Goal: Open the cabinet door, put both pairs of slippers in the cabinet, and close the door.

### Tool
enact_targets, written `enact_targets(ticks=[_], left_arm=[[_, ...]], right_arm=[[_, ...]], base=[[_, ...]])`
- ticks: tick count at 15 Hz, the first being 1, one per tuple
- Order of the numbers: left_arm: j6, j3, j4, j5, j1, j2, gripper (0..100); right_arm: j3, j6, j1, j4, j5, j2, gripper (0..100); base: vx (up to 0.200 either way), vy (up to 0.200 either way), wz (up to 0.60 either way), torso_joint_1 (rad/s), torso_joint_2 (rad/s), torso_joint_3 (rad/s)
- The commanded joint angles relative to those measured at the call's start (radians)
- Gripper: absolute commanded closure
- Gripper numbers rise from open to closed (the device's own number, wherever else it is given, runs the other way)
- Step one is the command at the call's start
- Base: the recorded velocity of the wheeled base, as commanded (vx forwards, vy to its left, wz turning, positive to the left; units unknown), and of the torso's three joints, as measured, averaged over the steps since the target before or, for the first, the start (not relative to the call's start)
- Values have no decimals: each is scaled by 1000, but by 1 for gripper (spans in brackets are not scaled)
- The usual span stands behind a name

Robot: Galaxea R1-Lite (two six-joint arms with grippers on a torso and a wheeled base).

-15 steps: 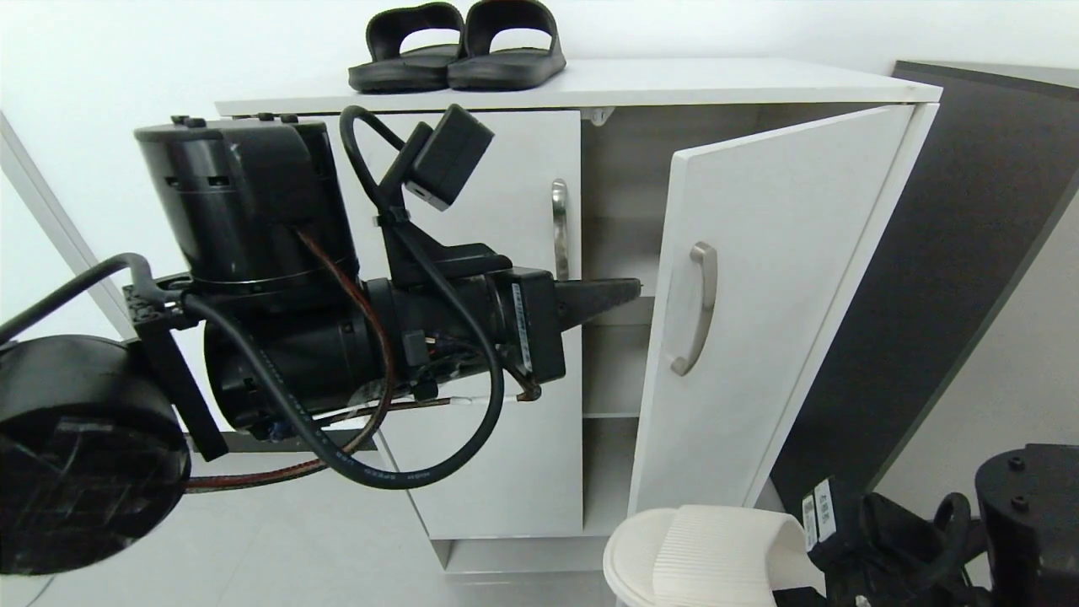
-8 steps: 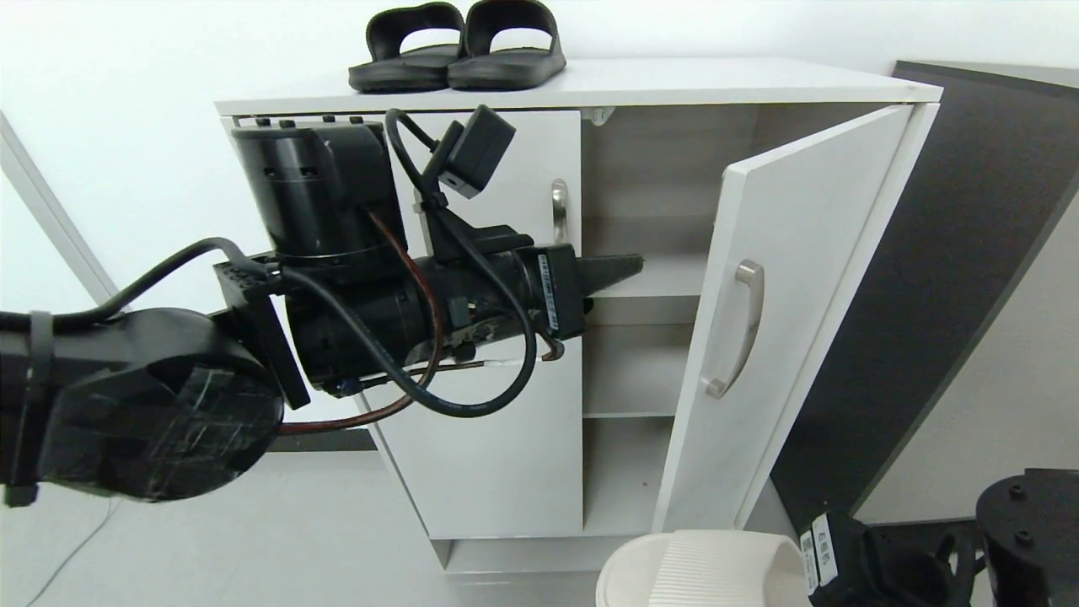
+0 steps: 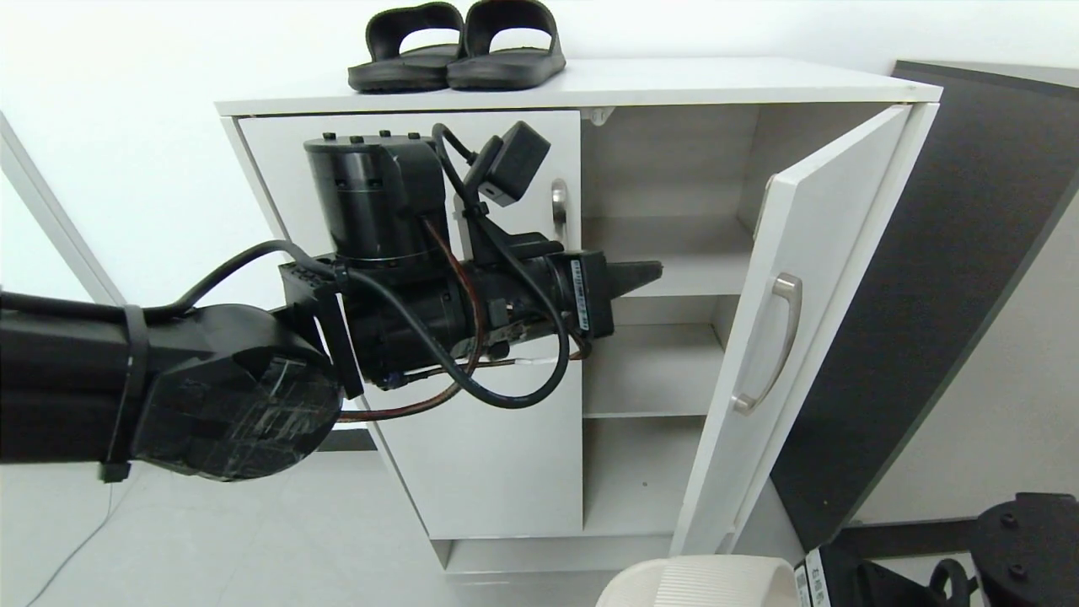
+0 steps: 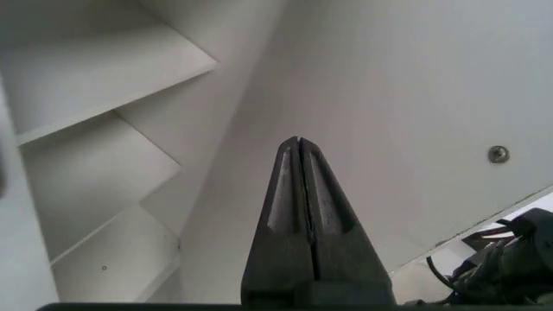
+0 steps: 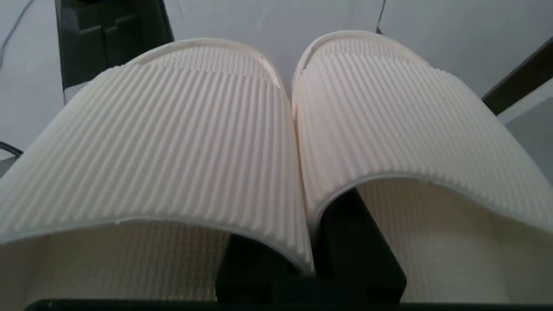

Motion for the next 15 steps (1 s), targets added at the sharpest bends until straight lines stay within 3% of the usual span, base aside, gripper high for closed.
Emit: enact_targets(ticks=[1, 5, 10, 13, 15], left_arm=[[0, -5, -1, 0, -8, 5, 100], [-2, -34, -4, 0, -22, 48, 100], [-5, -137, -90, 10, -103, 216, 100], [-6, -98, -162, 23, -116, 206, 100], [-6, -25, -198, 35, -74, 144, 100]], right_arm=[[10, -2, 15, 0, -1, 5, 100], [20, -22, 22, 0, 0, 5, 100], [27, -28, 22, -2, -1, 11, 100], [28, -27, 22, -4, -1, 13, 100], [19, -21, 20, -5, -3, 17, 100]], base=[[-200, 0, 0, -2, -2, 7], [-200, 0, 0, -4, 1, 6], [-200, 0, 0, 0, 2, 0], [-133, 0, 0, 2, 6, 0], [0, 0, 0, 0, 0, 0]])
